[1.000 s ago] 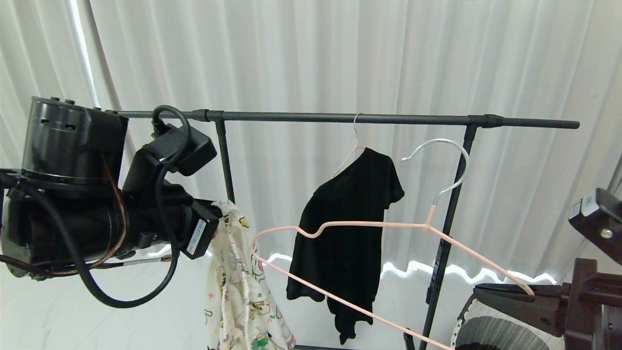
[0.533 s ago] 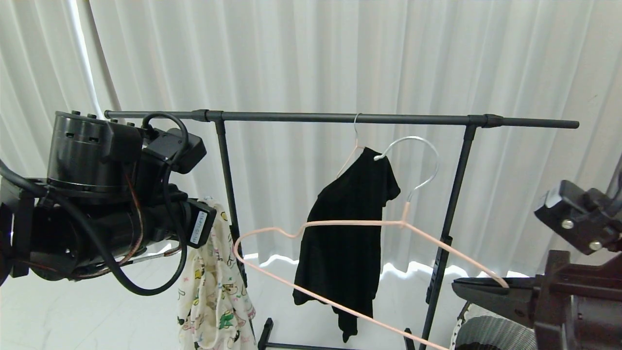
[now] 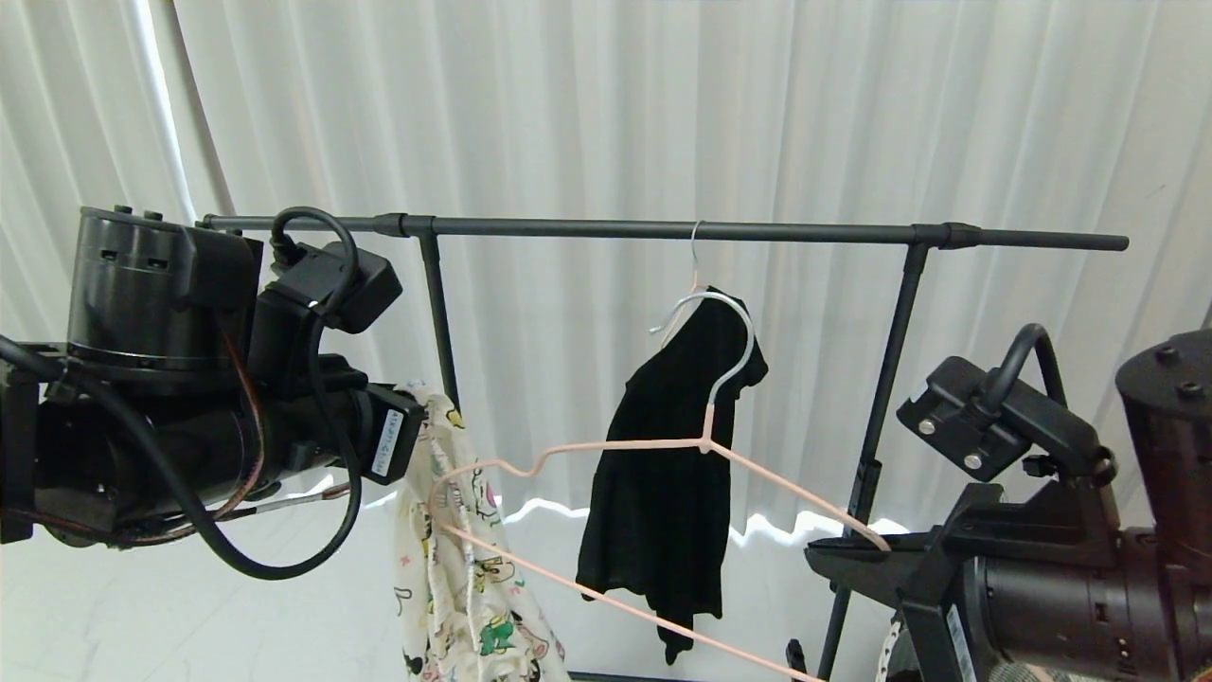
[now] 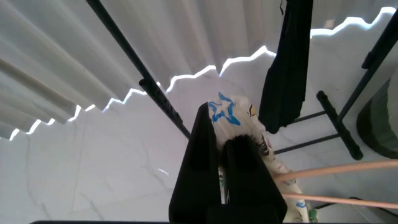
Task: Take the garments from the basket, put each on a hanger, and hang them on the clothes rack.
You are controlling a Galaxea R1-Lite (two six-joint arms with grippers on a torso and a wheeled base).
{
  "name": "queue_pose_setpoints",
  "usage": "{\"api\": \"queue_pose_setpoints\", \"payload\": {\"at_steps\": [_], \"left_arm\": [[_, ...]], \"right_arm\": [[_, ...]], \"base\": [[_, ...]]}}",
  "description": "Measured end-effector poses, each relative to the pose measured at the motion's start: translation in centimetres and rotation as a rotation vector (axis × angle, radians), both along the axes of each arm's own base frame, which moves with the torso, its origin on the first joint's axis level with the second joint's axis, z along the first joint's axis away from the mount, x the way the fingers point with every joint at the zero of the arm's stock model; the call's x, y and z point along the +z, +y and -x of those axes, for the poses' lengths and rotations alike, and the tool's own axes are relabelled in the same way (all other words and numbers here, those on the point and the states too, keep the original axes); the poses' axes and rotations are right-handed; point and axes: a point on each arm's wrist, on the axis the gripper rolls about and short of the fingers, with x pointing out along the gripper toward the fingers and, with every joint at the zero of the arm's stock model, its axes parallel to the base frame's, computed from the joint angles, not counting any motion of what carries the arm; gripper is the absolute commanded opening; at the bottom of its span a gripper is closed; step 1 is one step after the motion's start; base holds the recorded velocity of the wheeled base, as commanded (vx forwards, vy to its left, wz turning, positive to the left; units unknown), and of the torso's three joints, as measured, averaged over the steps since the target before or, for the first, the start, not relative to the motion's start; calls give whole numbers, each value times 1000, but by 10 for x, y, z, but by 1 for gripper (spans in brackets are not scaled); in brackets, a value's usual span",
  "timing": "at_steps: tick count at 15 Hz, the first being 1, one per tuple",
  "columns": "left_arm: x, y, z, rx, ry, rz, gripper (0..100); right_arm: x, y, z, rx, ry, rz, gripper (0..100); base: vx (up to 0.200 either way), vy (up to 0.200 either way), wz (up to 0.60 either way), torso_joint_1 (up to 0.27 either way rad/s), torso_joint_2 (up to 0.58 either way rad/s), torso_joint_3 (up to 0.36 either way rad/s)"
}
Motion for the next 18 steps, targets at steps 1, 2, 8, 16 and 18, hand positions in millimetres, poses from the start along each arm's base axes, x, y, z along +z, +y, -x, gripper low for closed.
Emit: {"api": "queue_pose_setpoints", "payload": {"at_steps": [1, 2, 8, 16, 18], "left_arm": [[0, 0, 0, 1, 0, 0, 0], [0, 0, 0, 1, 1, -1, 0], [-3, -1, -2, 39, 23, 54, 0], [0, -13, 8, 146, 10, 129, 0], [0, -17, 10, 125, 10, 133, 0]], "right_arm": [[-1, 1, -2, -22, -4, 3, 0], [0, 3, -3, -27, -11, -12, 0], [1, 26, -10, -11, -43, -70, 0], [-12, 43, -22, -87, -25, -27, 0], [-8, 46, -23, -87, -44, -62, 0]], "base": [[0, 0, 0, 0, 0, 0], [0, 0, 0, 0, 0, 0], [0, 0, 0, 0, 0, 0], [0, 0, 0, 0, 0, 0], [0, 0, 0, 0, 0, 0]]}}
